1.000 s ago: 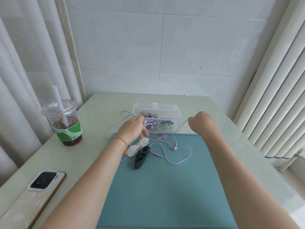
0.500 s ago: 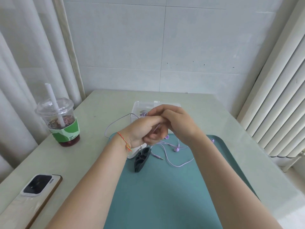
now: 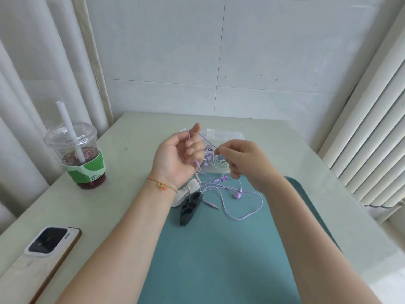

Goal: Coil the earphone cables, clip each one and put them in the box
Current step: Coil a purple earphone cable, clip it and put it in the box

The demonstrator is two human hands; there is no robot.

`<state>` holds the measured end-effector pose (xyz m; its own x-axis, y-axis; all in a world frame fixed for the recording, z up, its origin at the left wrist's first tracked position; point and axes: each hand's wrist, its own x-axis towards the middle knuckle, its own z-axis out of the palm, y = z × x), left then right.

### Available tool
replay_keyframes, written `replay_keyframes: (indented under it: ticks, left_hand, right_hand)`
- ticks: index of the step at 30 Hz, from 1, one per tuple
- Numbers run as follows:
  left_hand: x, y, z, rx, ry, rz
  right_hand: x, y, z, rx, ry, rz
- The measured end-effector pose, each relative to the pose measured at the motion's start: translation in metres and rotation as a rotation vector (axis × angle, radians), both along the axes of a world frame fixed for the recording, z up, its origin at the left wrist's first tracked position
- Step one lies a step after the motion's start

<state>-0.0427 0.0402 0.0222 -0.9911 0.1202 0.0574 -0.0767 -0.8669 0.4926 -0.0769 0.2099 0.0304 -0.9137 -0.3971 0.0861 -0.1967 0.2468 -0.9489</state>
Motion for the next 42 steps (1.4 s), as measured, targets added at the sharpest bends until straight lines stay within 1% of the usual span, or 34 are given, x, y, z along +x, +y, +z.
replay_keyframes:
  ticks: [2, 5, 8, 10, 13, 16, 21, 24, 26, 29, 31, 33, 37, 39, 42]
  left_hand:
    - [-0.002, 0.003, 0.003, -0.054, 0.008, 0.064]
    - [-0.002, 0.005, 0.003, -0.111, 0.006, 0.144]
    - [-0.002, 0.001, 0.003, -0.122, -0.002, 0.188]
    - [-0.003, -0.002, 0.003, -0.122, -0.003, 0.232]
    - [-0.004, 0.000, 0.002, -0.210, 0.014, 0.307]
    - [-0.004, 0.007, -0.001, -0.299, 0.050, 0.359]
    - [-0.003, 0.010, -0.003, -0.354, 0.011, 0.426]
    - [-0.002, 0.010, -0.004, -0.460, 0.031, 0.464]
    - [-0.001, 0.010, -0.005, -0.575, 0.058, 0.433]
    - [0.000, 0.012, -0.006, -0.743, 0.084, 0.316]
    - [0.000, 0.014, -0.006, -0.746, 0.125, 0.222]
    - [0.001, 0.017, -0.005, -0.702, 0.156, 0.138]
    - [0.005, 0.016, -0.002, -0.726, 0.099, 0.017]
    - [0.006, 0.014, -0.002, -0.715, 0.068, -0.049]
    - [0.006, 0.013, -0.001, -0.732, 0.028, -0.160]
  right_hand:
    - [0.004, -0.007, -0.003, 0.114, 0.006, 0.009]
    - [0.013, -0.014, -0.003, 0.278, 0.012, 0.119]
    - [0.020, -0.014, 0.000, 0.403, 0.005, 0.205]
    - [0.021, -0.014, 0.003, 0.425, 0.044, 0.197]
    - [0.023, -0.015, 0.006, 0.442, 0.133, 0.179]
    - [0.028, -0.018, 0.009, 0.463, 0.146, 0.224]
    - [0.034, -0.017, 0.014, 0.518, 0.208, 0.296]
    - [0.037, -0.018, 0.015, 0.524, 0.240, 0.279]
    - [0.036, -0.017, 0.017, 0.497, 0.284, 0.229]
    - [0.029, -0.013, 0.019, 0.448, 0.357, 0.118]
    - [0.024, -0.010, 0.018, 0.407, 0.392, 0.034]
    - [0.019, -0.007, 0.018, 0.380, 0.431, -0.031]
    - [0.012, 0.003, 0.020, 0.284, 0.464, -0.132]
    - [0.010, 0.007, 0.021, 0.263, 0.446, -0.145]
    - [0.008, 0.009, 0.022, 0.243, 0.400, -0.102]
